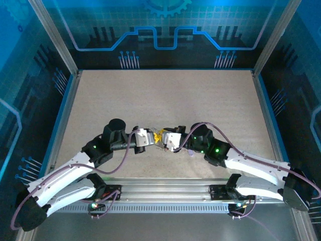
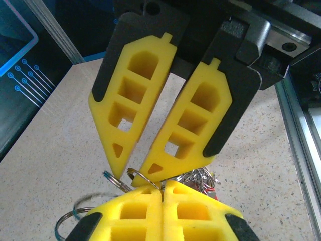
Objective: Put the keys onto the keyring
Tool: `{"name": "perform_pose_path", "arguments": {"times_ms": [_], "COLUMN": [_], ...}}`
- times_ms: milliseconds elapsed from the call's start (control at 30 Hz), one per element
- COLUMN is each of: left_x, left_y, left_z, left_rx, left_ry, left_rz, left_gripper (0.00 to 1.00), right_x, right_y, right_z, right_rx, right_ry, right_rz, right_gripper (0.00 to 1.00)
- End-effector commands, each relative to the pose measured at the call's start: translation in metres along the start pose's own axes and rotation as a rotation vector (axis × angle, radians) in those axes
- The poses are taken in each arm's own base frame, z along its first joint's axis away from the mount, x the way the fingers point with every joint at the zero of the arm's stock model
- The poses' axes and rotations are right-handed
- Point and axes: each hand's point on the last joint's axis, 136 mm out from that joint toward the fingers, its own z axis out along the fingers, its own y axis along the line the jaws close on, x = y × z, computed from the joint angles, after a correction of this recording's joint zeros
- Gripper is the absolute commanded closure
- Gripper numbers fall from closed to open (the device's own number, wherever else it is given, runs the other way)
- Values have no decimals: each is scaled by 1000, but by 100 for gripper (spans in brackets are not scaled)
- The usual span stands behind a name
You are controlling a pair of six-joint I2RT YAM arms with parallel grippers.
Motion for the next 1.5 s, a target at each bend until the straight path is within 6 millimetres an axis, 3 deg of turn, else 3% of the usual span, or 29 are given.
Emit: {"name": "perform_pose_path", "arguments": {"times_ms": [0, 100, 200, 400, 900, 1200, 1467], "left_x": [-34, -34, -34, -35, -34, -36, -35], "left_y": [0, 0, 2, 4, 3, -7, -19], "left_z": [-9, -9, -9, -9, -7, -7, -6], "left_rx": [-10, -13, -22, -34, -24, 32, 103], "left_ry": [-134, -133, -132, -138, -142, -154, -159], "left_rz": [92, 91, 89, 90, 82, 123, 146], "left_gripper": [100, 100, 100, 100, 100, 100, 100], "right_x": [3, 5, 3, 3, -8, -16, -19], "right_y": [-3, 1, 8, 4, -4, 17, 19], "right_z": [-4, -9, -21, -35, -29, -34, -39], "right_rx": [13, -18, -78, -106, -96, -220, -259], "right_ry": [2, 4, -42, -70, -109, -160, -181], "right_rz": [-6, -10, -24, 3, 57, 24, 14], "right_gripper": [83, 82, 75, 71, 71, 72, 72]}}
